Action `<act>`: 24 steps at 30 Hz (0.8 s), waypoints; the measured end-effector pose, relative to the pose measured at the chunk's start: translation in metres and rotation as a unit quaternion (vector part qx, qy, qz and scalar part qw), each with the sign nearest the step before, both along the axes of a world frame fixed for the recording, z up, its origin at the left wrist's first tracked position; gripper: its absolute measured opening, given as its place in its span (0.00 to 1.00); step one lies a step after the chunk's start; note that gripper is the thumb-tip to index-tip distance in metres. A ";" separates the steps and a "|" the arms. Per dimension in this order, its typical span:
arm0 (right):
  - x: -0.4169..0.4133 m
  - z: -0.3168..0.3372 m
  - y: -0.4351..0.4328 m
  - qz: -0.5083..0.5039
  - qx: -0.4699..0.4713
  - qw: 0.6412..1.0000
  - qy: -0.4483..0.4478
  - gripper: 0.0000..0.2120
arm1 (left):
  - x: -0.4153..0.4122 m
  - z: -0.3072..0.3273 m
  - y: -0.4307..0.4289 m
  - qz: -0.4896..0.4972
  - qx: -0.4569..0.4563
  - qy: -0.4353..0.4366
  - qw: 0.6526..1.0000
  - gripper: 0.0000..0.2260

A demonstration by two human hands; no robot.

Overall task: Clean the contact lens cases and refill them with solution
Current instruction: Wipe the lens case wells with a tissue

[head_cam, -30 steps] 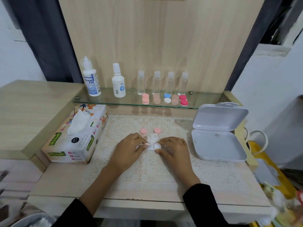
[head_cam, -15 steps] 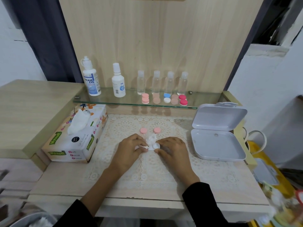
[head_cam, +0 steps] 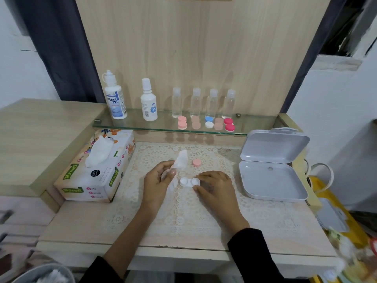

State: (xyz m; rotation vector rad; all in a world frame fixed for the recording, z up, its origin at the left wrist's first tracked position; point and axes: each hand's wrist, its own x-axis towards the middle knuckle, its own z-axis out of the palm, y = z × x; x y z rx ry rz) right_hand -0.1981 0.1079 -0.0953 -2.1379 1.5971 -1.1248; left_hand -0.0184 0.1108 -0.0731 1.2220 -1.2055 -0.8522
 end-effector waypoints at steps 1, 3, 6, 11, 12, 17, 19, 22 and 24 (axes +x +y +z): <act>0.001 0.000 0.000 -0.001 0.000 1.000 -0.001 0.12 | -0.002 0.001 0.002 0.001 -0.006 0.019 1.000 0.11; 0.002 0.002 0.001 -0.004 -0.001 1.000 -0.004 0.16 | -0.006 0.004 0.005 0.006 -0.013 0.048 0.999 0.13; 0.000 0.006 0.004 0.013 -0.017 0.998 -0.052 0.23 | -0.010 0.006 0.005 0.006 -0.006 0.073 0.997 0.13; 0.000 0.014 0.011 0.060 -0.065 0.991 -0.103 0.17 | -0.019 0.009 0.008 -0.041 0.003 0.085 0.996 0.15; 0.000 0.013 0.011 0.063 -0.070 0.990 -0.106 0.15 | -0.023 0.010 0.010 -0.053 0.002 0.081 0.995 0.14; -0.001 0.009 0.009 0.045 -0.087 0.985 -0.145 0.05 | -0.026 0.011 0.012 -0.085 -0.010 0.026 0.996 0.09; 0.000 0.011 0.011 0.041 -0.087 0.983 -0.158 0.04 | -0.020 0.008 0.008 -0.061 -0.034 -0.030 0.997 0.06; 0.000 0.011 0.011 0.024 -0.061 0.979 -0.192 0.07 | -0.002 -0.001 0.000 0.004 -0.074 -0.198 0.977 0.10; -0.002 0.009 0.010 0.017 -0.008 0.964 -0.263 0.05 | 0.010 -0.007 -0.005 -0.004 -0.059 -0.287 0.956 0.13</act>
